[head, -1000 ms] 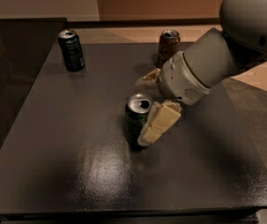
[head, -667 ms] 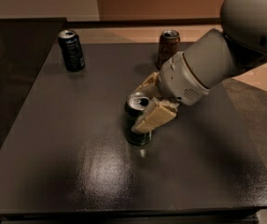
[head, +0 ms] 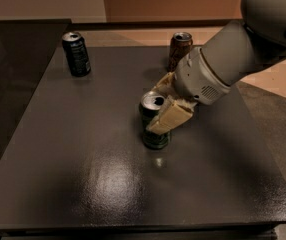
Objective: Knock green can over
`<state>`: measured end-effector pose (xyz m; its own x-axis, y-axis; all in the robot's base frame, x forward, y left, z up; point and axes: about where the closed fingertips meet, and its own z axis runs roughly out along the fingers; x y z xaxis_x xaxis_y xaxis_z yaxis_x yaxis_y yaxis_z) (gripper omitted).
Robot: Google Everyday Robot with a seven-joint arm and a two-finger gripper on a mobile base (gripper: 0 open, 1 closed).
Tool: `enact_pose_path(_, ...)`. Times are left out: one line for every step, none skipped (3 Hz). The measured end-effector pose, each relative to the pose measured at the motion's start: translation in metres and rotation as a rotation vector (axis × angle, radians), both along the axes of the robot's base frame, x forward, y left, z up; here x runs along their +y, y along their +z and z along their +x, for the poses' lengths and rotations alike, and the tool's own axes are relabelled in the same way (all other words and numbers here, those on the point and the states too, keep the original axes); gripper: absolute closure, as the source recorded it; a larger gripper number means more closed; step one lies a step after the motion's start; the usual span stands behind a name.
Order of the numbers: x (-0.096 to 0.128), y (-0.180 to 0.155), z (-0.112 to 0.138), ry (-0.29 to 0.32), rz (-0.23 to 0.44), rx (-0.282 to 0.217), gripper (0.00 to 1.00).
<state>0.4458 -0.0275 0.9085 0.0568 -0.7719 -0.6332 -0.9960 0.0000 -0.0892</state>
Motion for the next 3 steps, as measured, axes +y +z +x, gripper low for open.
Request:
enact_pose_path(-0.019, 0.007, 0.014, -0.053, -0.107, 0.030, 1.00)
enact_pose_path(-0.034, 0.009, 0.024, -0.099, -0.252, 0.051, 1.00)
enact_pose_path(-0.042, 0.010, 0.028, -0.123, -0.400, 0.040, 1.00)
